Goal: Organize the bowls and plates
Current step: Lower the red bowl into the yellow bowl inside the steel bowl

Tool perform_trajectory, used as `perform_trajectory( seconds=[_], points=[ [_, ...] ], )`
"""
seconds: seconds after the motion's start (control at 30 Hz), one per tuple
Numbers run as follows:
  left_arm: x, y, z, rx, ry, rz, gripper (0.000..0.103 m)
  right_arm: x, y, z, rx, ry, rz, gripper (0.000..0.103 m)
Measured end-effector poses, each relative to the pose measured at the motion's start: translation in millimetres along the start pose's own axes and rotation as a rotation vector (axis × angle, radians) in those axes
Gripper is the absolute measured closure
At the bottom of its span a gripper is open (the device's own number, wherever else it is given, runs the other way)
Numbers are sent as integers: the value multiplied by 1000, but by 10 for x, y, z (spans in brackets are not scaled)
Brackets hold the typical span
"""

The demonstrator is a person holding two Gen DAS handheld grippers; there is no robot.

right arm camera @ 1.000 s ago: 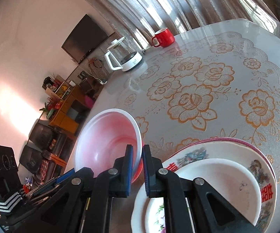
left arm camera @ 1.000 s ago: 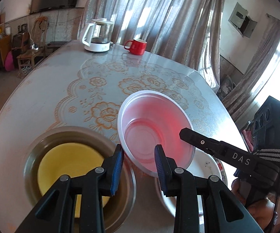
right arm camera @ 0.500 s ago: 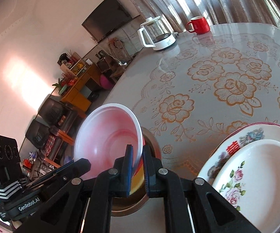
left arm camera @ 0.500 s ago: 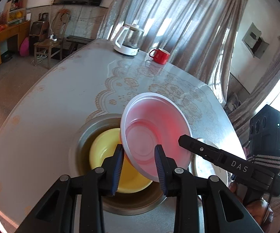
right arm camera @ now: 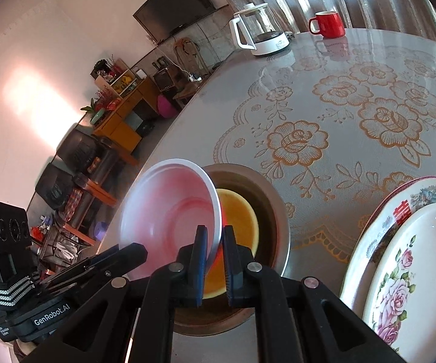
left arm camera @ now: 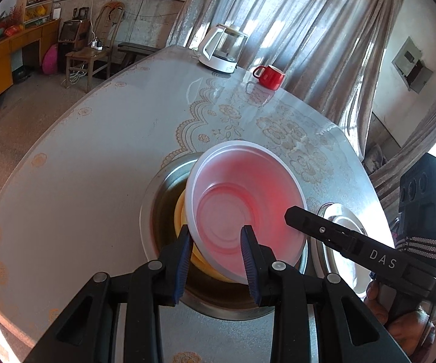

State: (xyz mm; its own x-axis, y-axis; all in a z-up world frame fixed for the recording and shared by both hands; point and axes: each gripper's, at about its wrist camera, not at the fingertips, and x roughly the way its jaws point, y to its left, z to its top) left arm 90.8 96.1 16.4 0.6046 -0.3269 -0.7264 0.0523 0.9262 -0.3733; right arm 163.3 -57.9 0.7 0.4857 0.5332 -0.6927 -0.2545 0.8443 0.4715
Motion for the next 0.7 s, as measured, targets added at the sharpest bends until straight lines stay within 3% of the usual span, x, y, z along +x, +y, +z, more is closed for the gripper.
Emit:
perform_trajectory(
  seconds=[0.7],
  points=[
    [104,81,-62,-3,16,57,71,93,-2,-115,-25,32,-72,89]
  ],
)
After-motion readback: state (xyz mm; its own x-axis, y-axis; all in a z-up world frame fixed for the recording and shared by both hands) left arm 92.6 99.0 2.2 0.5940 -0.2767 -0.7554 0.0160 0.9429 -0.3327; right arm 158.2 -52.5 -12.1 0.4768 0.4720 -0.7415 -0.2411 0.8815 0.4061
